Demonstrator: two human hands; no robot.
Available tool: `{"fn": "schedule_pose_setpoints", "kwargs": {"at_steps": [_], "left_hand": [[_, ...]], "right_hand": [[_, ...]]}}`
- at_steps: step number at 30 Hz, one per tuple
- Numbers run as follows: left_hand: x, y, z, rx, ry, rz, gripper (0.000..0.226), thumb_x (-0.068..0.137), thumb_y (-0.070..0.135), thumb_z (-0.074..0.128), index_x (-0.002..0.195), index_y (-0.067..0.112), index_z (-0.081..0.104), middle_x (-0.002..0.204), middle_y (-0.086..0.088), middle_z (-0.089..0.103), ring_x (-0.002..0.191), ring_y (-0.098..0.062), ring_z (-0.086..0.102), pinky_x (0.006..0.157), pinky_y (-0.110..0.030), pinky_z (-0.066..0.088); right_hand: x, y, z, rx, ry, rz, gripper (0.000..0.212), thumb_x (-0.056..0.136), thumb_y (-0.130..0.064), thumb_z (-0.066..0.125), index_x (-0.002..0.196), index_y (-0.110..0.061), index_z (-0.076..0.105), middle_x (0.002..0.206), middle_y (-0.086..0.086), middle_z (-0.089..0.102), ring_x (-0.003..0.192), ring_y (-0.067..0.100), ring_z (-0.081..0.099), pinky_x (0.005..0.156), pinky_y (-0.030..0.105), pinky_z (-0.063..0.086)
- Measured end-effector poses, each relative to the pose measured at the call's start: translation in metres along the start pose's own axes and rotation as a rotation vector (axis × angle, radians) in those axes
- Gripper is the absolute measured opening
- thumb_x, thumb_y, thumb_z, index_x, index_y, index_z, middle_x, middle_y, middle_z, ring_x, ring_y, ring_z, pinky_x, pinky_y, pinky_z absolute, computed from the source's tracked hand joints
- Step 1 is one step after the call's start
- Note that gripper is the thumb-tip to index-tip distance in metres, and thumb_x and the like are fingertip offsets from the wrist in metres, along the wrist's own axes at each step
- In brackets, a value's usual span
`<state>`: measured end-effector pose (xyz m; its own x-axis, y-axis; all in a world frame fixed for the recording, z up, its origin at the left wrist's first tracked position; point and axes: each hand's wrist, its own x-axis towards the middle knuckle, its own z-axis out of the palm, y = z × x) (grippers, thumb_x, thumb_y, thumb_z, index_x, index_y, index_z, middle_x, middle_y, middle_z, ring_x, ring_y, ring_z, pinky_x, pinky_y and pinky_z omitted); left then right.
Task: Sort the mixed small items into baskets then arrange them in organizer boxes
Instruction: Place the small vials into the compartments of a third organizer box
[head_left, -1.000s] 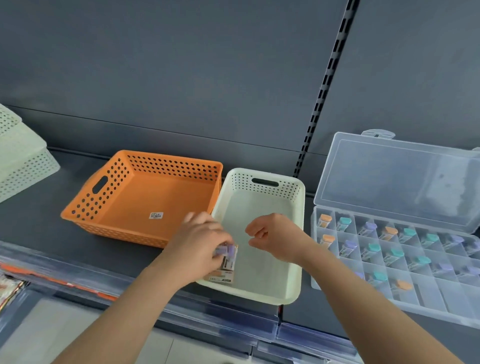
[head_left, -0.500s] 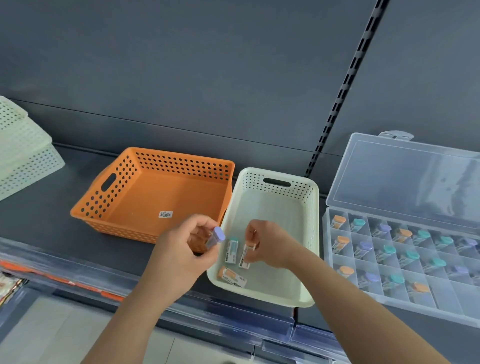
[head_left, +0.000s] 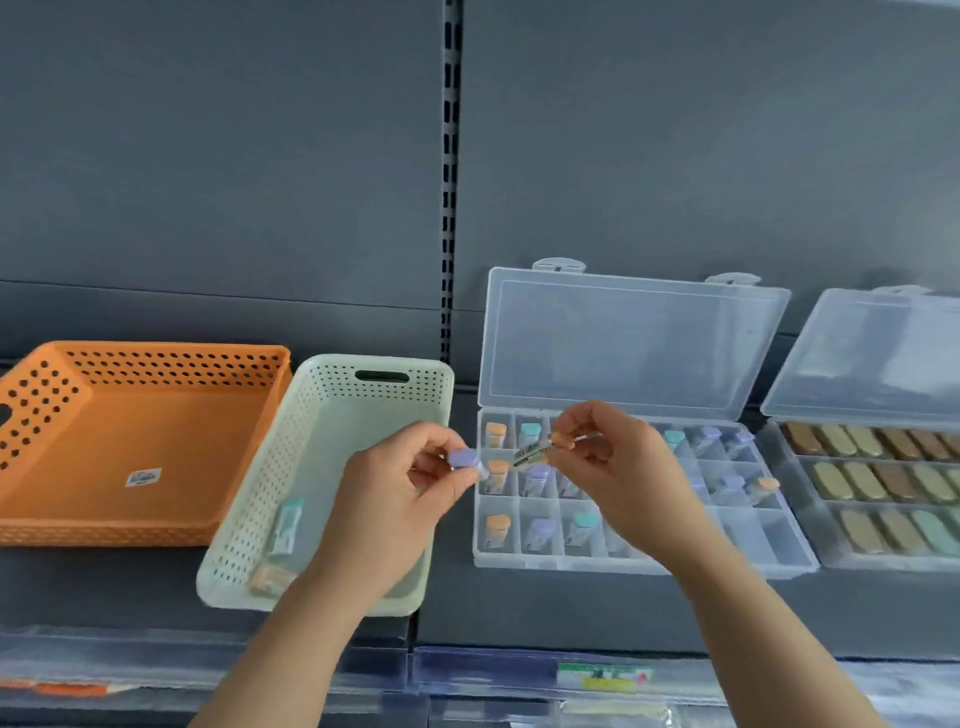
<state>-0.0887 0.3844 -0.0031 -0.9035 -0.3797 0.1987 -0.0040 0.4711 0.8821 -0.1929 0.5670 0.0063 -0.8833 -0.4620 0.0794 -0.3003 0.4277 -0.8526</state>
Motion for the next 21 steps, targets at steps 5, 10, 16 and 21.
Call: {"fn": "schedule_pose_setpoints", "kwargs": {"at_steps": [5, 10, 16, 21], "left_hand": [[0.003, 0.03, 0.084, 0.013, -0.118, 0.039, 0.01, 0.083, 0.012, 0.068, 0.081, 0.019, 0.062, 0.072, 0.007, 0.068, 0.061, -0.007, 0.063, 0.054, -0.009, 0.043], [0.006, 0.043, 0.152, 0.089, -0.252, 0.107, 0.005, 0.083, 0.02, 0.07, 0.083, 0.021, 0.066, 0.076, 0.011, 0.068, 0.069, -0.006, 0.064, 0.063, -0.02, 0.052], [0.006, 0.039, 0.197, 0.471, -0.312, 0.188, 0.009, 0.086, 0.033, 0.065, 0.093, 0.027, 0.068, 0.089, 0.013, 0.062, 0.085, -0.007, 0.049, 0.074, -0.026, 0.045], [0.003, 0.04, 0.206, 0.589, -0.367, 0.159, 0.012, 0.088, 0.036, 0.061, 0.096, 0.03, 0.068, 0.087, 0.009, 0.05, 0.074, -0.007, 0.043, 0.058, -0.014, 0.028]], "right_hand": [[-0.024, 0.044, -0.079, -0.024, 0.137, 0.064, 0.013, 0.085, -0.012, 0.069, 0.084, -0.022, 0.06, 0.08, -0.01, 0.067, 0.074, 0.004, 0.067, 0.065, 0.017, 0.05], [-0.038, 0.085, -0.122, -0.079, 0.16, 0.098, 0.011, 0.085, -0.015, 0.069, 0.084, -0.022, 0.061, 0.08, -0.009, 0.068, 0.072, 0.002, 0.066, 0.06, 0.015, 0.046], [-0.044, 0.115, -0.142, -0.156, 0.138, 0.074, 0.014, 0.085, -0.014, 0.069, 0.086, -0.025, 0.061, 0.083, -0.015, 0.067, 0.076, -0.003, 0.064, 0.069, 0.01, 0.052], [-0.043, 0.132, -0.145, -0.252, 0.04, 0.056, 0.01, 0.086, -0.018, 0.068, 0.095, -0.023, 0.065, 0.086, -0.013, 0.067, 0.08, 0.0, 0.064, 0.075, 0.014, 0.053]]}}
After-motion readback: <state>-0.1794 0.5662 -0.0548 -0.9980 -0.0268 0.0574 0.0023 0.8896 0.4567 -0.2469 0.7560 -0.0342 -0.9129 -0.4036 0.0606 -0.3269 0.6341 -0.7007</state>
